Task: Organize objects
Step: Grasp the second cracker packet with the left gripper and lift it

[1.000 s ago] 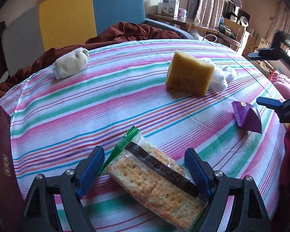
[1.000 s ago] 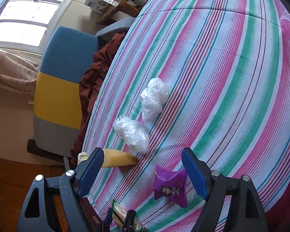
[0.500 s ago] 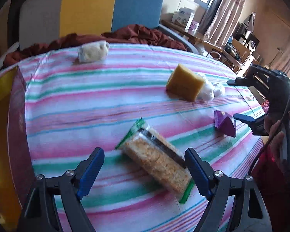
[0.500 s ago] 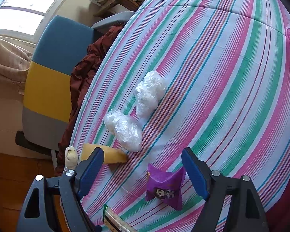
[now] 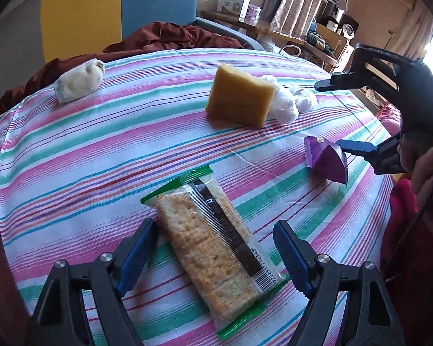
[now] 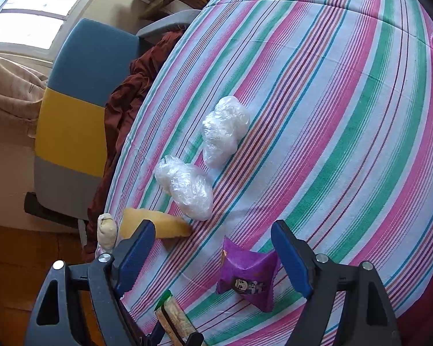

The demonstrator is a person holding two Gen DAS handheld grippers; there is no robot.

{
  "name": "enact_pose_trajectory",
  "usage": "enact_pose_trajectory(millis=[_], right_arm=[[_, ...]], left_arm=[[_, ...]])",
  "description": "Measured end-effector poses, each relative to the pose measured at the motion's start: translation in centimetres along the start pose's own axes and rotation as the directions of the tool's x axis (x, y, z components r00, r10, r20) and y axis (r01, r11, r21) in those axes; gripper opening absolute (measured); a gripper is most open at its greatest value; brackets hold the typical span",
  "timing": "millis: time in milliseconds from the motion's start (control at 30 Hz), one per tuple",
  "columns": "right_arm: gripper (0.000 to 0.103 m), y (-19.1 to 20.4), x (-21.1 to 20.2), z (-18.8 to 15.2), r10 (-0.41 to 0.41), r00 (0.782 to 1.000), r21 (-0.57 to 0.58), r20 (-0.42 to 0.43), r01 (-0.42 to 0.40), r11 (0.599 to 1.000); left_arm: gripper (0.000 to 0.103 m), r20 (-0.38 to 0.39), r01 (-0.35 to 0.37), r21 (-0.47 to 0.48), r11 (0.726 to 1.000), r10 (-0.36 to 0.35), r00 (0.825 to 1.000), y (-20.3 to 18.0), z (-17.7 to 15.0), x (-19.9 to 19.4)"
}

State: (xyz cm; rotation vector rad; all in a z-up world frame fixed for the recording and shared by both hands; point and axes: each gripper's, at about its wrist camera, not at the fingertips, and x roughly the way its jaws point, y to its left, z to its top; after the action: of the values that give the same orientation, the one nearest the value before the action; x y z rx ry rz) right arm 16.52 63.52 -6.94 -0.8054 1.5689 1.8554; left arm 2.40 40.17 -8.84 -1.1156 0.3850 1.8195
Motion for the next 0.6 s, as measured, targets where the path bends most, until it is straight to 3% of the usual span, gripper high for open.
enact_pose_trajectory(millis=[267, 333, 433, 500, 533, 600], right_arm=[[0.084, 0.1, 0.2, 0.0, -0.017, 1.0, -0.012, 0.003, 0.017, 1.0], [0.084, 0.1, 0.3, -0.1, -0.022, 1.0, -0.013, 0.0, 0.022, 1.0], [0.084, 0.3, 0.3, -0.1, -0.026, 1.0, -0.018, -0.004, 0.026, 1.0], [0.084, 0.3, 0.4, -0.2, -0.027, 1.0, -0.017, -0.005, 0.027, 1.0], [0.084, 0.4, 0.3, -0.1, -0.025, 1.0, -0.015, -0.004, 0.025, 1.0], [0.084, 0.4, 0.2, -0.2, -0.022, 1.0, -0.014, -0.003, 0.022, 1.0]], left_arm=[[0.089, -0.052, -0.007, -0.115, 0.993, 0.001, 0.999, 0.8, 0.6, 0.0], [0.091, -0.07, -0.04, -0.145, 0.989, 0.03, 0.997, 0.5, 1.0, 0.4], [0.086, -0.061, -0.121, -0.097, 0.988, 0.115, 0.991, -0.5, 0.9, 0.9], [0.068, -0.027, -0.187, -0.03, 0.982, 0.186, 0.982, -1.0, 0.2, 0.9], [0.065, -0.004, -0.191, -0.02, 0.981, 0.191, 0.982, -0.8, -0.2, 0.6], [0.048, 0.026, -0.178, -0.03, 0.984, 0.179, 0.984, 0.2, -0.8, -0.1]])
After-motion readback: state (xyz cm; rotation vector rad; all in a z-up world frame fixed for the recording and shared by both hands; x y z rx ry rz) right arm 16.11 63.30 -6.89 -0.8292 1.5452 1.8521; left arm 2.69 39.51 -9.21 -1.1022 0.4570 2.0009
